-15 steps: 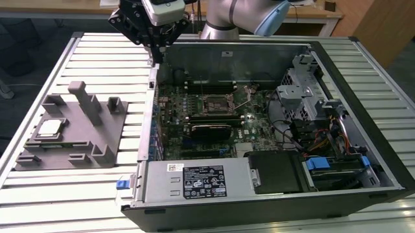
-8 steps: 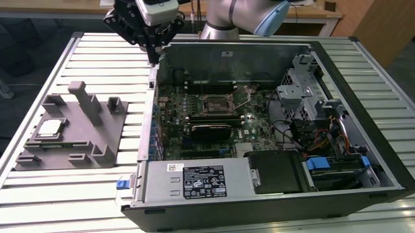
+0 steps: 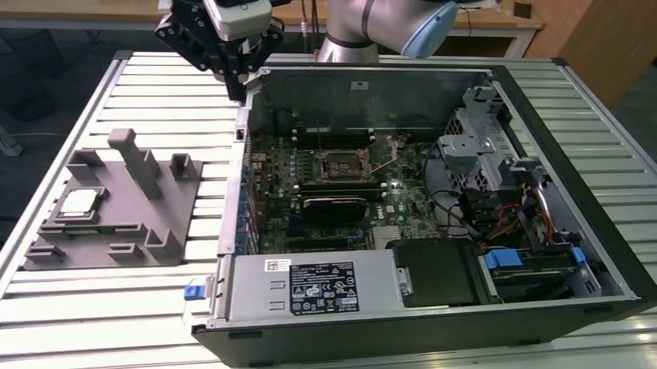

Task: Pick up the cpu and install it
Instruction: 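Reach for the cpu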

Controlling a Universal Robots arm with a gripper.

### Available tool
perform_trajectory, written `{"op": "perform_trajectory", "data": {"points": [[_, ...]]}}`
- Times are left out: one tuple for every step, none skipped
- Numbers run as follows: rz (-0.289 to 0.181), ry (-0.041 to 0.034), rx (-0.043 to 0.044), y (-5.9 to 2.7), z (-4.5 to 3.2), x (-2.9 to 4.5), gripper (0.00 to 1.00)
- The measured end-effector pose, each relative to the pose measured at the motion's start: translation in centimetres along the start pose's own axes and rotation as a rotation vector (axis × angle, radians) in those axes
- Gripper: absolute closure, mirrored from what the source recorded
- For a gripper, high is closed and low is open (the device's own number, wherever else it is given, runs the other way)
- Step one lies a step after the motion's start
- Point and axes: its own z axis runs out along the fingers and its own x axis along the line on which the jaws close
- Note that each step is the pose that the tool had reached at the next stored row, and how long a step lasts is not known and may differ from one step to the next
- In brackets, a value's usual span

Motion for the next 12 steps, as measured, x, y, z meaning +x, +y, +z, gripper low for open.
{"op": "perform_trajectory", "data": {"points": [[0.000,0.0000,0.0000,-0.01,0.00,0.09,0.89],[0.000,0.0001,0.0000,-0.01,-0.01,0.17,0.89],[0.000,0.0001,0.0000,-0.02,-0.01,0.26,0.89],[0.000,0.0001,0.0000,-0.03,-0.01,0.33,0.89],[0.000,0.0000,0.0000,-0.03,-0.01,0.40,0.89],[0.000,0.0000,0.0000,-0.04,-0.01,0.47,0.89],[0.000,0.0000,0.0000,-0.04,-0.01,0.53,0.89],[0.000,0.0000,0.0000,-0.05,-0.02,0.60,0.89],[0.000,0.0001,0.0000,-0.05,-0.02,0.66,0.89],[0.000,0.0000,0.0000,-0.06,-0.02,0.73,0.89],[0.000,0.0000,0.0000,-0.06,-0.02,0.81,0.89],[0.000,0.0000,0.0000,-0.07,-0.03,0.88,0.89]]}}
